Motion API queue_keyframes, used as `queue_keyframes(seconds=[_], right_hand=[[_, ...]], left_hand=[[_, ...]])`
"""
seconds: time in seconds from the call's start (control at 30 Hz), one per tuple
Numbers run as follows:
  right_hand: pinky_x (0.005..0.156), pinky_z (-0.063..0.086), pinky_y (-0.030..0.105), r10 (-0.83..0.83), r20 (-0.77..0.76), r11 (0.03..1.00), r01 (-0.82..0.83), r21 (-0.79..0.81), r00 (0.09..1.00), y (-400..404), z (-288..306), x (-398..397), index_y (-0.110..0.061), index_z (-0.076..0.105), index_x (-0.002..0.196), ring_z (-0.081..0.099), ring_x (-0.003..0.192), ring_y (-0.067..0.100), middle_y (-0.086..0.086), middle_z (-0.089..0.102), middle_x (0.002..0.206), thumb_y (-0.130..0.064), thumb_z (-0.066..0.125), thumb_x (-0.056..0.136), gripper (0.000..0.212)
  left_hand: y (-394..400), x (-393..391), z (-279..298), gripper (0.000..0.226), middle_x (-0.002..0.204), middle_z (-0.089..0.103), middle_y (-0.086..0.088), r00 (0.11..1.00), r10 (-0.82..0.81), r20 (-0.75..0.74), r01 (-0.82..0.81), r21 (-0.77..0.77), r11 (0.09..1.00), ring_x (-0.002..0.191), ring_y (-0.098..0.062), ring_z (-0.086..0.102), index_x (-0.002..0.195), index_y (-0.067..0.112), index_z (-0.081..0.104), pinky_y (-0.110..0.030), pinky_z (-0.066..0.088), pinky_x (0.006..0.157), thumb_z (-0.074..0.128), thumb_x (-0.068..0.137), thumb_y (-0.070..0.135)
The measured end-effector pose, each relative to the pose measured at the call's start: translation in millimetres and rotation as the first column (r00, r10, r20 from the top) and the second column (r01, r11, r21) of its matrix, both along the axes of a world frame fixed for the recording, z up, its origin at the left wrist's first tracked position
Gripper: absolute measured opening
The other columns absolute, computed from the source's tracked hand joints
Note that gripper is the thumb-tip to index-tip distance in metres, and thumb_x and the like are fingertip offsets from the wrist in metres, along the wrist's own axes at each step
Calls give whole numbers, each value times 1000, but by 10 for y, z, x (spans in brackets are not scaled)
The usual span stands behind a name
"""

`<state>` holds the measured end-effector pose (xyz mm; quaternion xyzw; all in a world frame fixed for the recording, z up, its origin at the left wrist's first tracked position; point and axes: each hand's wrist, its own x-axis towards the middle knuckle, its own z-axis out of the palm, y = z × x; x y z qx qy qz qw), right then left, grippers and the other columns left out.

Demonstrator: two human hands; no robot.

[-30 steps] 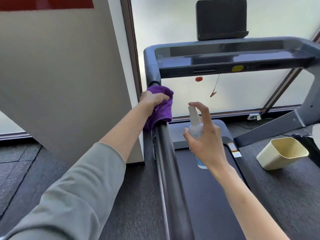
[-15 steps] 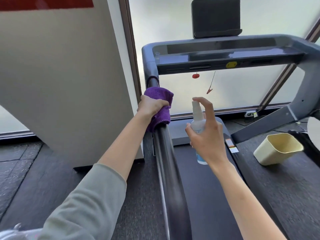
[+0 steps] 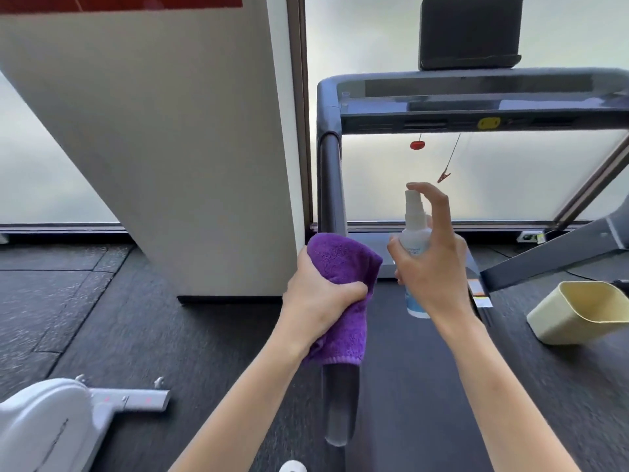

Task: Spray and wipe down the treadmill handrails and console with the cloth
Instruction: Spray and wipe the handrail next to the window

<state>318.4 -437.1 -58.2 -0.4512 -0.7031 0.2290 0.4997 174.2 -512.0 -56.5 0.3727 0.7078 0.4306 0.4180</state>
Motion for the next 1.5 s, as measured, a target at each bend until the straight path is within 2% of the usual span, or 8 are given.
queue_keyframes(seconds=[0.3,0.5,0.7,0.97,1.03,1.17,1.33,1.5], right_hand=[[56,54,32,4,43,1000,-3,-6,999,149,-68,-116,-43,39,126,59,48,19,-36,58,94,3,64,83,68],[41,45,13,-3,-29,999,2,-49,1000,392,-97,-180,-42,42,127,56,38,11,-5,56,63,7,61,84,67],[51,57,40,-76,-2,994,76,-73,997,650,-161,-164,-50,41,125,56,48,25,-1,58,71,2,62,83,70],[53,57,44,-89,31,992,91,-84,996,699,-154,-132,-52,41,126,57,50,26,1,56,62,2,62,83,72],[53,57,46,-76,38,993,79,-85,996,666,-111,-155,-51,41,126,56,50,26,1,56,67,1,62,83,71],[52,56,49,-68,46,994,71,-82,997,531,-51,-155,-51,41,126,55,52,31,2,55,75,1,61,81,72],[51,56,45,-47,62,996,51,-72,997,294,-39,-87,-51,40,127,53,48,28,-21,57,80,1,61,80,72],[45,54,42,-6,33,999,7,-32,999,19,-18,7,-48,40,127,52,46,20,-14,55,73,4,62,81,73]], left_hand=[[322,-101,63,89,112,66,0,999,-39,-8,39,-58,998,104,-23,64,126,23,52,-44,51,95,78,44,46],[1055,-324,91,82,111,68,-11,998,-52,26,54,-63,997,102,-32,65,121,12,58,-47,53,92,77,47,43],[1895,-600,81,73,111,66,-15,994,-46,96,55,-87,995,94,-31,68,124,6,54,-46,57,85,83,63,33],[2683,-739,243,88,122,57,-13,1000,9,14,-8,-77,997,89,-23,64,139,6,37,-32,55,59,80,67,31],[2693,-745,236,91,124,56,-11,1000,10,-28,-12,-76,997,97,-24,63,140,8,37,-28,48,54,81,65,34],[2555,-735,165,91,125,58,-11,999,-3,-38,1,-65,998,104,-28,63,138,8,41,-39,55,89,83,62,37],[2112,-622,98,84,121,61,-10,1000,-13,1,13,-39,999,100,-26,64,132,5,48,-38,55,89,83,61,33],[1433,-423,68,65,106,68,-10,1000,-10,29,10,-20,1000,87,-24,69,117,5,57,-35,58,81,81,63,30]])
